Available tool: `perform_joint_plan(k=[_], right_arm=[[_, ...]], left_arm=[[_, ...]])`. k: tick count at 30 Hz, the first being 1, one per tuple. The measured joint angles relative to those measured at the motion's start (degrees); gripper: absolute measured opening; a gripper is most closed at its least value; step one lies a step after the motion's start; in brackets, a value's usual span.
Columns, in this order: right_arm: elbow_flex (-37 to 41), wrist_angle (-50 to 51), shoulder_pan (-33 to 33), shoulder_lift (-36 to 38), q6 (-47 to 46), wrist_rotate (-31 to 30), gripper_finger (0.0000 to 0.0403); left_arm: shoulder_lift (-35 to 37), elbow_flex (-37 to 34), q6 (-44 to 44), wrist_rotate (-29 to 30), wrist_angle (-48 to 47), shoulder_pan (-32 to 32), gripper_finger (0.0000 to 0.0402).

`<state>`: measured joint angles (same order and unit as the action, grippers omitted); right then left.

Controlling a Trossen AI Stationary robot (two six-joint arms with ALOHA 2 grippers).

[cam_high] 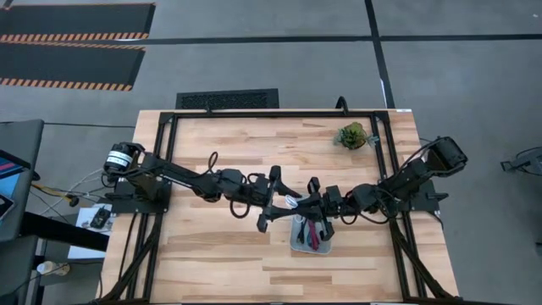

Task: Pick and place USB-C Cables
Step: Put the white charger cable into the gray bin

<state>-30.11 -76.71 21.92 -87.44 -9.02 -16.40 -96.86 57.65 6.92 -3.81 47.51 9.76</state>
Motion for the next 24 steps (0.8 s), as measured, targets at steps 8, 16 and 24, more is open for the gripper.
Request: perform_joint_plan(k=[8, 16, 24], right_arm=[[0.00, 0.01, 0.17, 0.00, -0.06, -0.12, 0.0043], [0.04, 0.39, 0.06, 0.03, -0.15, -0.13, 0.0058], [0.00, 3.32, 0.39, 0.24, -0.01, -3.28, 0.0162]], left_arm=[[0.05, -0.02, -1.52, 1.21, -1.30, 0.48, 0.0105], [0.17, -0.04, -6.98, 7.84, -0.84, 2.64, 0.0017], [0.31, -0.11, -5.39, 9.90, -2.81, 2.50, 0.0005]])
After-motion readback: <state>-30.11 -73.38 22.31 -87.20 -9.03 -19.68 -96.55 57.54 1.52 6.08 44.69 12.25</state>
